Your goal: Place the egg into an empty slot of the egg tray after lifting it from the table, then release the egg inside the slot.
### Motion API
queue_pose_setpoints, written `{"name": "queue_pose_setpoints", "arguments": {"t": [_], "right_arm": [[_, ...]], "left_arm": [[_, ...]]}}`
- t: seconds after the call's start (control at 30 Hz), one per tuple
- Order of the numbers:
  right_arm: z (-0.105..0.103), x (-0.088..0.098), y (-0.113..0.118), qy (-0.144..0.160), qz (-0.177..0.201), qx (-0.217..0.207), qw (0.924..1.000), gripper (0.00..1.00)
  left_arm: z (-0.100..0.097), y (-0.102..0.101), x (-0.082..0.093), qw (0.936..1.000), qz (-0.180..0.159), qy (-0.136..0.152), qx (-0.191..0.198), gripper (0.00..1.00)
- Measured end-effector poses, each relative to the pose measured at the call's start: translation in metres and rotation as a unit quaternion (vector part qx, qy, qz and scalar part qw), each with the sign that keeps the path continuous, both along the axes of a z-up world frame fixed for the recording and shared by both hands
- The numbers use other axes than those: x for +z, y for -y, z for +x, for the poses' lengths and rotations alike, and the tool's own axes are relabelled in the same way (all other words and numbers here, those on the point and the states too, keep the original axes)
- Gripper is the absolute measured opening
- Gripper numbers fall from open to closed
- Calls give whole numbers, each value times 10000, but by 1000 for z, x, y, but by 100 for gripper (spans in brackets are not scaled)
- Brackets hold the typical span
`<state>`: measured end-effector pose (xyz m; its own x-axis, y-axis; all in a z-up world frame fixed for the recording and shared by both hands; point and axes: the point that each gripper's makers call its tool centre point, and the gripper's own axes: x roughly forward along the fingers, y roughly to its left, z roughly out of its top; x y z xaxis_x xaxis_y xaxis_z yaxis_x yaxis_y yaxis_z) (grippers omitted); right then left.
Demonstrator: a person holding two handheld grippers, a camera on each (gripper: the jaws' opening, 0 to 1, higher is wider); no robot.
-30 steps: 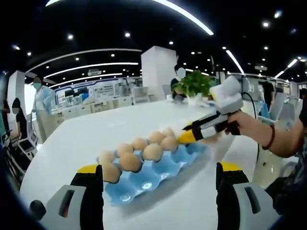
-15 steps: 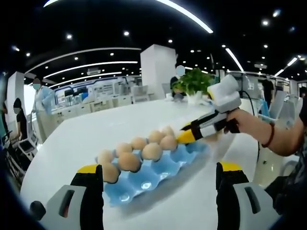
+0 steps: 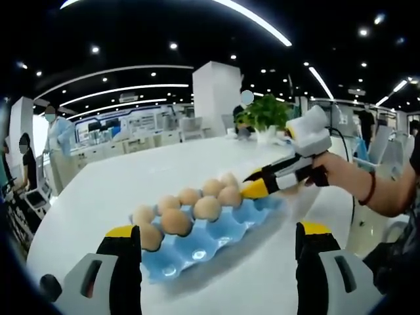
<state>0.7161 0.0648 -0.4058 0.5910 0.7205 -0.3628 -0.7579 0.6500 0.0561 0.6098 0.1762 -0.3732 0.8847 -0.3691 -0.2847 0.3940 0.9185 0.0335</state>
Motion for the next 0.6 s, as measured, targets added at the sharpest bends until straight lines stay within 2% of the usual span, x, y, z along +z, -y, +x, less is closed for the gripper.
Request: {"name": "queue_pose_setpoints", "arguments": {"t": [0.17,0.4,0.6], "right_arm": [[-3,1,0,17,-1,73,10000,41],[-4,-1,6,166,-140,-6,9998,58],[-3,6,10,336,-120,-74,9993,66]], "left_arm": [[-1,2,1,10000,-35,14,-14,100],[0,-1,1,10000,-49,29,-18,100],[-1,0,2,10000,-54,30,-11,100]]}}
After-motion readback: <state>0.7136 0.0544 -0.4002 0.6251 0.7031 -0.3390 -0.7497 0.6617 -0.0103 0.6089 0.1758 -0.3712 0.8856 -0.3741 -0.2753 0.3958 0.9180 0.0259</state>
